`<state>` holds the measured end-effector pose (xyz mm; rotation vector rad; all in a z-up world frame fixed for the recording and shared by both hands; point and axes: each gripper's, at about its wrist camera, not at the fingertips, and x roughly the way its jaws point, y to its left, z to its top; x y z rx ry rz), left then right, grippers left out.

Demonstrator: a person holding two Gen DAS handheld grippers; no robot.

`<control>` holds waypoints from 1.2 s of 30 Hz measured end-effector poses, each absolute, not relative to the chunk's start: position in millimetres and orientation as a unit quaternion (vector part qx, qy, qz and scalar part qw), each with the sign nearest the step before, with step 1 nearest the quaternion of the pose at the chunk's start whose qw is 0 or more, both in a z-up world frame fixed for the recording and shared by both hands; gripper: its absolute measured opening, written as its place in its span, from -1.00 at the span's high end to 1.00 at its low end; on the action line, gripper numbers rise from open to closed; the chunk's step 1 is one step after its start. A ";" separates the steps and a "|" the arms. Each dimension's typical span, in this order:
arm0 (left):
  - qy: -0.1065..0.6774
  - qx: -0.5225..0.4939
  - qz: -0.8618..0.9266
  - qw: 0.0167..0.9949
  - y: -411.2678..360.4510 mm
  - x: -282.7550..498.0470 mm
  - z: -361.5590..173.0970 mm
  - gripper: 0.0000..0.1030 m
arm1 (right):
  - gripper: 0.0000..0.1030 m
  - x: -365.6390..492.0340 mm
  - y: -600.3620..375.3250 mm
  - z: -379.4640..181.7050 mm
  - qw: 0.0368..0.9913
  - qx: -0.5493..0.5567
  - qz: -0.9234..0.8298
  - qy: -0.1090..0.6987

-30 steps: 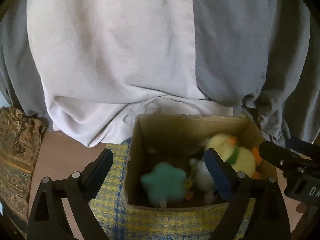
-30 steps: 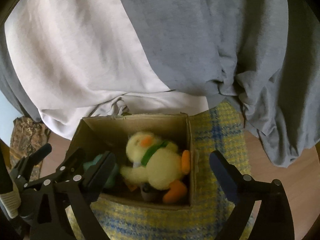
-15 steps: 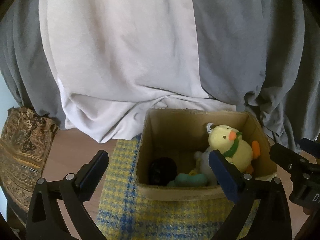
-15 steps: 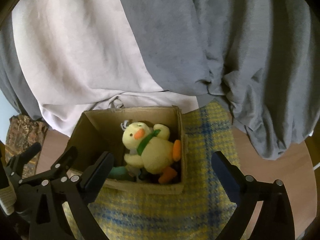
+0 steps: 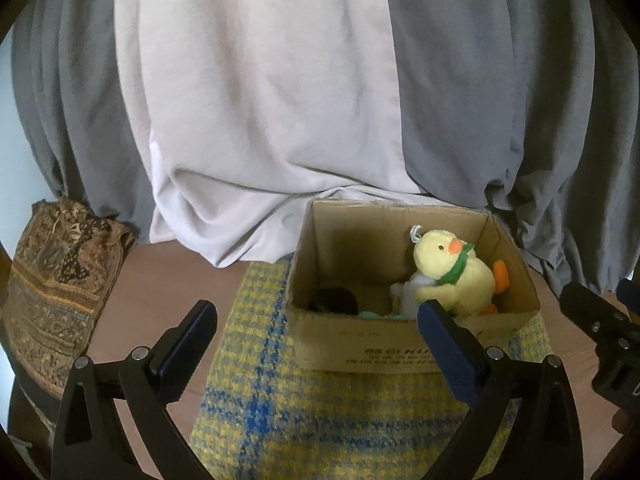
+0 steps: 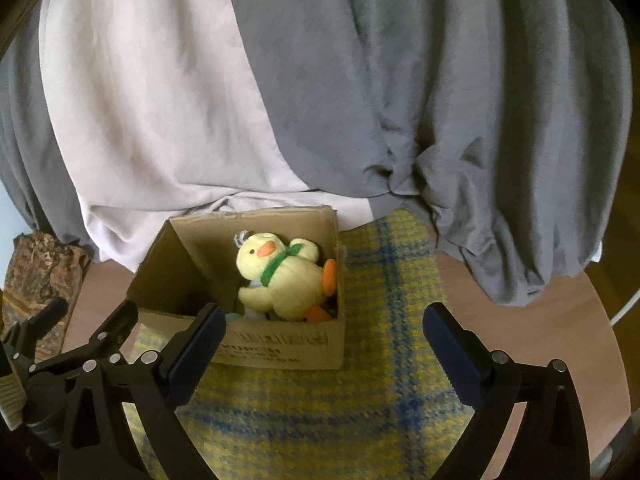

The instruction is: Organize objects

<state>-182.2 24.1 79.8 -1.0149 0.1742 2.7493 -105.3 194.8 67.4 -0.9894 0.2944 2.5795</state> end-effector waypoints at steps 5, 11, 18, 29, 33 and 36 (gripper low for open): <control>0.061 -0.339 0.933 0.105 22.5 -164.7 78.0 -0.99 | -0.94 -85.9 195.0 63.2 0.184 -0.346 0.913 0.110; 0.062 -0.335 0.934 0.106 18.4 -142.4 74.5 -0.99 | -0.94 -66.0 187.6 58.7 0.183 -0.346 0.914 0.107; 0.048 -0.330 0.939 0.090 3.2 -117.4 71.0 -0.99 | -0.95 -40.2 178.4 57.5 0.184 -0.338 0.917 0.106; 0.049 -0.325 0.940 0.095 -7.8 -79.7 65.2 -0.99 | -0.96 -9.5 167.6 49.5 0.179 -0.335 0.919 0.105; 0.052 -0.326 0.939 0.095 -10.9 -68.2 60.5 -0.99 | -0.97 0.8 162.8 43.7 0.182 -0.334 0.918 0.107; 0.050 -0.328 0.939 0.093 -14.9 -59.8 55.2 -0.99 | -0.97 9.4 159.9 37.4 0.184 -0.335 0.917 0.112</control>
